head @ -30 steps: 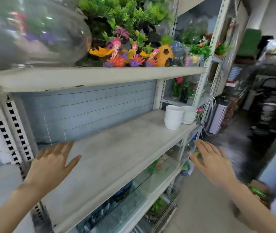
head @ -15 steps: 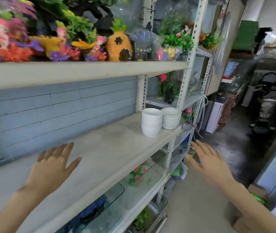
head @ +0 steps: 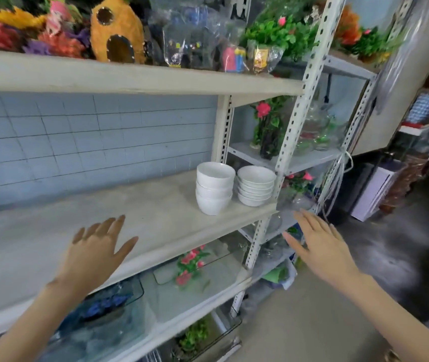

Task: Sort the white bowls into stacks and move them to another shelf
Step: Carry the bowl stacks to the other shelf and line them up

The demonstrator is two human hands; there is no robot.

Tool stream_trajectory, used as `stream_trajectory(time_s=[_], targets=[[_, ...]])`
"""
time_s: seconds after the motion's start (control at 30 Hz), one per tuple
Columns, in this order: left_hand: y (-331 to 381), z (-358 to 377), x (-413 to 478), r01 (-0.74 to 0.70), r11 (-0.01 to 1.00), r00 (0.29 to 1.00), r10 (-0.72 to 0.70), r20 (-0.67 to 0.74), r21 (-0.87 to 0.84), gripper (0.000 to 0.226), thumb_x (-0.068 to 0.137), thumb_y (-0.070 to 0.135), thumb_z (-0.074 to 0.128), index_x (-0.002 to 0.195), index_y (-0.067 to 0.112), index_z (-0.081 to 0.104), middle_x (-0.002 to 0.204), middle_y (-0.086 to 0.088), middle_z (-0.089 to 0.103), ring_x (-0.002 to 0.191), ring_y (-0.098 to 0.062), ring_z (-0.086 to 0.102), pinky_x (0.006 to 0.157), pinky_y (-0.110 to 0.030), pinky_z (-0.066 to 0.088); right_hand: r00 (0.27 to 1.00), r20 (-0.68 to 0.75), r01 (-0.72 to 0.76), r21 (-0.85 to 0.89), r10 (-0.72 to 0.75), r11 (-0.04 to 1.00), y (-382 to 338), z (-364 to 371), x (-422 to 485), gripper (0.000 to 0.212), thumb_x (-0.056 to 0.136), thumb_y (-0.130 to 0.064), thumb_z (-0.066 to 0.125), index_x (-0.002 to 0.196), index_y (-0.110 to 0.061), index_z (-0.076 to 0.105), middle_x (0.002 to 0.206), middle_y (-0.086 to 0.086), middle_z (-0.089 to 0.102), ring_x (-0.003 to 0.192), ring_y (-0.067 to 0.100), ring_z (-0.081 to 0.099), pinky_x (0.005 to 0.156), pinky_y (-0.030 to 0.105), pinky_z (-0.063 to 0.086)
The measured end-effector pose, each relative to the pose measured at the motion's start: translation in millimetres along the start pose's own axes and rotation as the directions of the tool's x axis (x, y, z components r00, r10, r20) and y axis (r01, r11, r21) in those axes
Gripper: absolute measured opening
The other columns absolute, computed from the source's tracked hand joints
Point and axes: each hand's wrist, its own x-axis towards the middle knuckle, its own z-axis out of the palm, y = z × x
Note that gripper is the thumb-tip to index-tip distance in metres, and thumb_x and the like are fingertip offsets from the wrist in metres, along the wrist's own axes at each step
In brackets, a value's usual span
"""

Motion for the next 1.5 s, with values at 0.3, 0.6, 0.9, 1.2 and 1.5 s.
stream_trajectory(time_s=[0.3,0.6,0.9,1.2,1.5], targets=[[37,13,61,0.062,0.997,0.996,-0.059,0.061,-0.037,0.086,0.083,0.073,0.021,0.151,0.019,0.019,0.153,-0.002,0.033,0.137,-0.024,0.036,0.113,-0.040,0.025,0.976,0.033,0.193,0.320,-0.215,0.928,-12,23,91,0.079,0.084,-0.063,0.027,0.150,-0.025,0.007,0.157,-0.002,0.015,0.142,0.016,0.021,0.107,0.037,0.031],[97,46,135,-0.018,0.958,0.956,0.100,0.275,-0.286,0.110,0.063,0.090,0.023,0.146,0.034,-0.021,0.159,0.011,0.008,0.142,-0.014,0.025,0.111,-0.031,0.025,0.893,0.017,0.265,0.788,-0.450,0.556,-43,68,181,0.094,0.079,-0.062,0.058,0.131,-0.060,-0.021,0.153,-0.027,-0.009,0.141,-0.005,0.003,0.117,0.029,0.012],[135,74,165,0.053,0.901,0.966,0.063,0.252,-0.430,0.131,0.068,0.058,0.074,0.134,0.040,-0.037,0.159,0.005,0.013,0.142,-0.018,0.028,0.107,-0.029,0.031,0.799,-0.065,0.325,0.883,-0.598,0.338,-51,96,222,0.107,0.078,-0.052,0.065,0.134,-0.049,-0.025,0.155,-0.019,-0.008,0.142,-0.004,0.006,0.111,0.006,0.007],[155,92,167,0.212,0.661,0.972,-0.063,0.228,-0.720,0.132,0.068,0.026,0.085,0.143,0.040,-0.023,0.143,0.021,0.036,0.127,0.005,0.044,0.102,-0.009,0.034,0.772,-0.174,0.346,0.922,-0.612,0.175,-59,108,236,0.120,0.069,-0.056,0.072,0.143,-0.040,-0.020,0.154,-0.018,0.012,0.141,0.001,0.016,0.117,0.032,0.021],[175,87,152,0.255,0.603,0.963,-0.230,0.141,-0.756,0.127,0.061,0.018,0.089,0.149,0.024,-0.003,0.125,0.023,0.046,0.112,0.003,0.051,0.094,-0.007,0.040,0.743,-0.238,0.301,0.954,-0.626,-0.006,-53,110,233,0.120,0.062,-0.052,0.080,0.145,-0.043,-0.006,0.150,-0.026,0.018,0.140,0.001,0.021,0.112,0.046,0.030]])
